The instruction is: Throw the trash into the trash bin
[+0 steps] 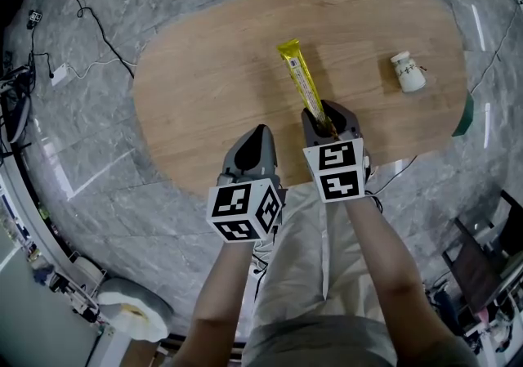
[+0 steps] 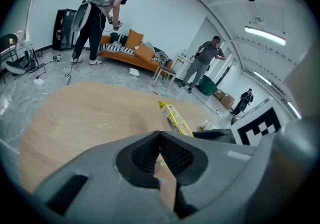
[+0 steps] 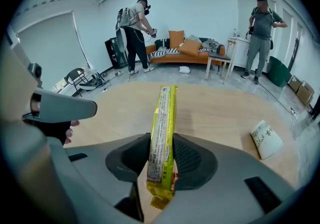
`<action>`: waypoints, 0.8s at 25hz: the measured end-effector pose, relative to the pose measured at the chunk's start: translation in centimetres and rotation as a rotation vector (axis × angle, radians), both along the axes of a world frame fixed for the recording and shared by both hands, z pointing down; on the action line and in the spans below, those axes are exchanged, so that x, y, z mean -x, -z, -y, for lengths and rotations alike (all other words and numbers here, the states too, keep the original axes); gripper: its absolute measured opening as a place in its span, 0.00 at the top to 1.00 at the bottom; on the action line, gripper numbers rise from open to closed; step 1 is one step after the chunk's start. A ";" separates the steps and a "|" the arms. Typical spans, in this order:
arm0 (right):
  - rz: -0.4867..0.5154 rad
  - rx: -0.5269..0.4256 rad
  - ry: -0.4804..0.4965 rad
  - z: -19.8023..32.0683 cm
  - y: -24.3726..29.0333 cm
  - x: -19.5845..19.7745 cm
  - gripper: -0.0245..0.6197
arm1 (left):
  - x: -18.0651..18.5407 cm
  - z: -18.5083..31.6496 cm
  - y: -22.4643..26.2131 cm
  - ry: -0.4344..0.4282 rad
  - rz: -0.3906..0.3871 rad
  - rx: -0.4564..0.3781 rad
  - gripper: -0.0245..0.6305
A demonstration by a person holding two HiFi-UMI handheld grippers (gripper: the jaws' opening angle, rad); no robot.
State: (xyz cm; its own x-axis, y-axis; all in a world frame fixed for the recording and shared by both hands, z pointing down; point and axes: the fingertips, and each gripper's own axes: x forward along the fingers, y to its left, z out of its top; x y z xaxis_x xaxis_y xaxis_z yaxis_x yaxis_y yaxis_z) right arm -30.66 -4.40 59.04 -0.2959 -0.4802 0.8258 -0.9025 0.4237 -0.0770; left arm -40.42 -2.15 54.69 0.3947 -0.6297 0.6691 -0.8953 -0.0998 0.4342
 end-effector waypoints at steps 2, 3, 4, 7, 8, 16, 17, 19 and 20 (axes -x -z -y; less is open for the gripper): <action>0.002 -0.009 -0.001 0.1 0.6 -0.1 0.75 | -0.3 0.1 0.5 -0.003 -0.001 -0.005 0.96; 0.002 -0.013 -0.002 0.1 0.9 -0.1 0.75 | -0.4 0.2 0.7 -0.005 -0.002 -0.008 0.96; 0.003 -0.015 -0.002 0.0 1.3 -0.1 0.75 | -0.6 0.2 1.1 -0.008 -0.002 -0.010 0.96; 0.010 -0.019 -0.001 -0.1 2.7 -0.1 0.75 | -0.8 0.2 2.2 -0.014 -0.001 -0.012 0.96; 0.014 -0.021 0.000 0.0 3.2 -0.1 0.75 | -0.8 0.3 2.6 -0.014 0.000 -0.012 0.96; 0.034 -0.054 -0.006 0.0 7.3 0.0 0.75 | -1.1 0.4 5.4 -0.020 -0.001 -0.025 0.96; 0.036 -0.055 -0.004 -0.1 7.8 -0.1 0.75 | -1.2 0.3 5.8 -0.021 -0.002 -0.025 0.96; 0.036 -0.060 0.003 -0.3 8.9 -0.1 0.75 | -1.3 0.2 6.7 -0.028 -0.002 -0.028 0.96; 0.034 -0.066 0.007 -0.3 9.5 -0.1 0.75 | -1.4 0.2 7.2 -0.033 -0.002 -0.031 0.96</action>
State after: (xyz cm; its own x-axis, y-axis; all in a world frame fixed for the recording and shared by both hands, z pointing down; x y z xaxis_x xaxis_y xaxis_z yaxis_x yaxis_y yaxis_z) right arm -30.57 -4.10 49.53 -0.3269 -0.5310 0.7817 -0.8970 0.4349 -0.0797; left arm -39.00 -2.33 47.45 0.4169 -0.6365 0.6488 -0.8905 -0.1429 0.4321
